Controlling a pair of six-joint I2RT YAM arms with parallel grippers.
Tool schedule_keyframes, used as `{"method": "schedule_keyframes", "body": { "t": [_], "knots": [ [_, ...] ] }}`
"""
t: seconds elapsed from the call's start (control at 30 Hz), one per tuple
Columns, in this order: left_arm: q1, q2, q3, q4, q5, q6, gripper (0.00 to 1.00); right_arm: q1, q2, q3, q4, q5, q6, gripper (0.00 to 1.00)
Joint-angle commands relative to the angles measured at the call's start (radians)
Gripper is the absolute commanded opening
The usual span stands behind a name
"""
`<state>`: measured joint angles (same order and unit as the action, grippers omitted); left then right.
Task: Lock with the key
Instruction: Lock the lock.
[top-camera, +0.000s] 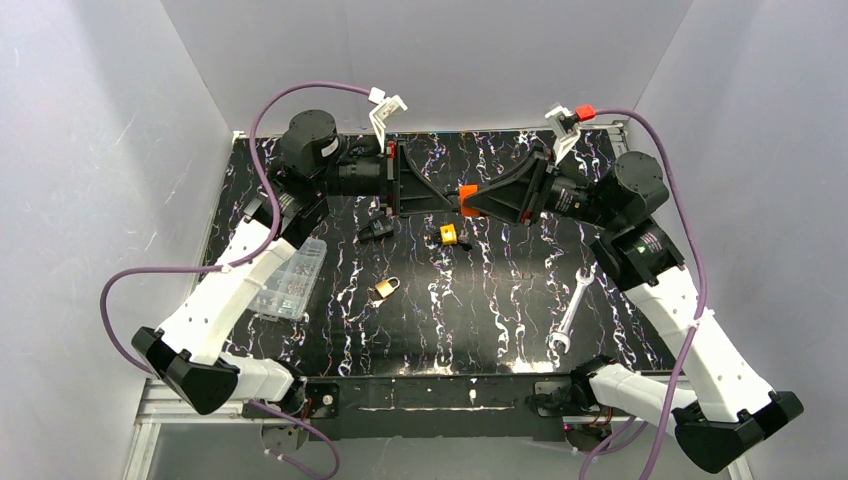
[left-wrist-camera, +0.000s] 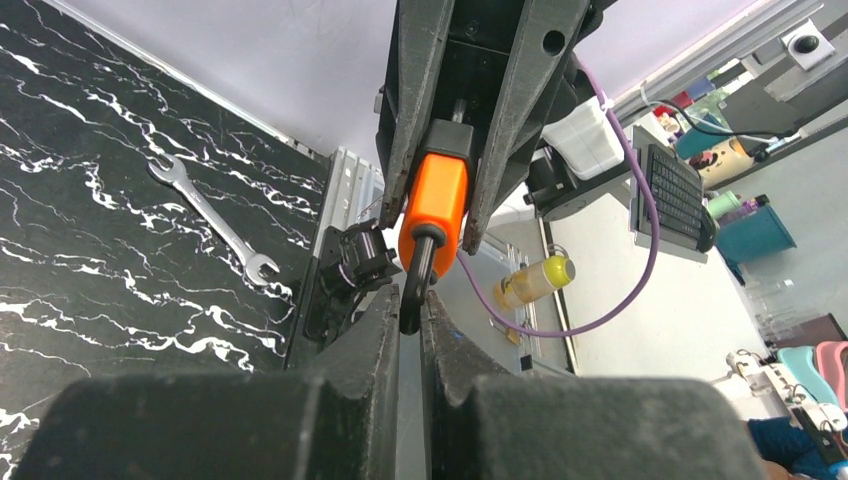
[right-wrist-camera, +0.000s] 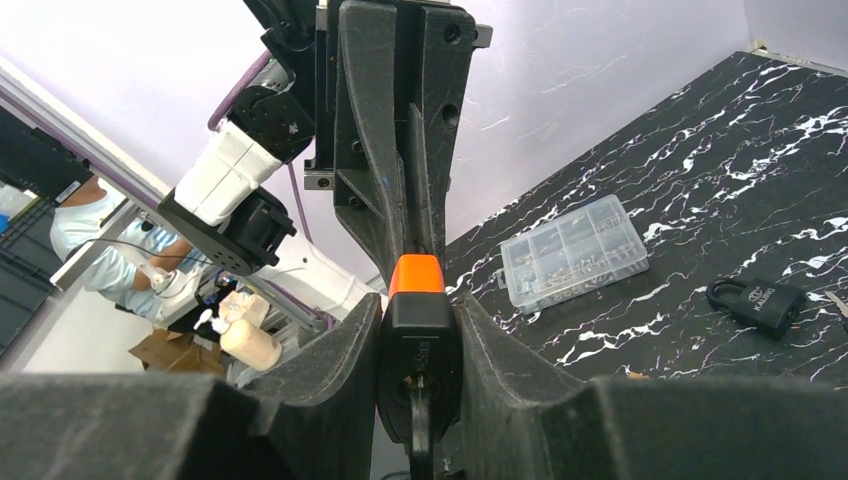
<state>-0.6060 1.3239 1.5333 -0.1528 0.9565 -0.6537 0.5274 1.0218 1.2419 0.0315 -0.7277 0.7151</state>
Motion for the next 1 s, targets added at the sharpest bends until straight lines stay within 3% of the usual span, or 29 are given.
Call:
{"method": "schedule_keyframes", "body": {
  "t": [0.0,0.37,0.4,0.47,0.53,0.6,0.77,0.97],
  "knots": [
    [-0.094,0.047,0.056,0.076,-0.018,-0.012,0.0,0.085,0.052,0.017,0.011,-0.029,-0.025,0.01],
    [-0.098,0.041,0.073,0.026,-0.062,0.026,0.0,0.091,0.048,0.034,-0.028,-0.003,-0.062,0.01],
    [-0.091,0.033,0.076,-0.015,-0.096,0.047,0.0,0.088,0.04,0.041,-0.068,0.009,-0.082,0.06],
    [-0.062,0.014,0.07,-0.084,-0.183,0.07,0.0,0.075,0.021,0.054,-0.108,0.024,-0.116,0.32],
    [-0.018,-0.013,0.023,-0.066,-0.193,0.037,0.0,0.046,-0.007,0.049,-0.117,0.017,-0.129,0.53],
    [0.026,-0.042,-0.048,0.011,-0.167,-0.029,0.0,0.009,-0.042,0.035,-0.118,0.006,-0.132,0.66],
    [0.064,-0.089,-0.101,0.067,-0.121,-0.06,0.0,-0.109,-0.096,-0.033,-0.048,-0.108,-0.075,0.76],
    [0.067,-0.131,-0.127,0.112,-0.08,-0.08,0.0,-0.275,-0.092,-0.146,0.299,-0.303,0.192,0.77]
  ]
}}
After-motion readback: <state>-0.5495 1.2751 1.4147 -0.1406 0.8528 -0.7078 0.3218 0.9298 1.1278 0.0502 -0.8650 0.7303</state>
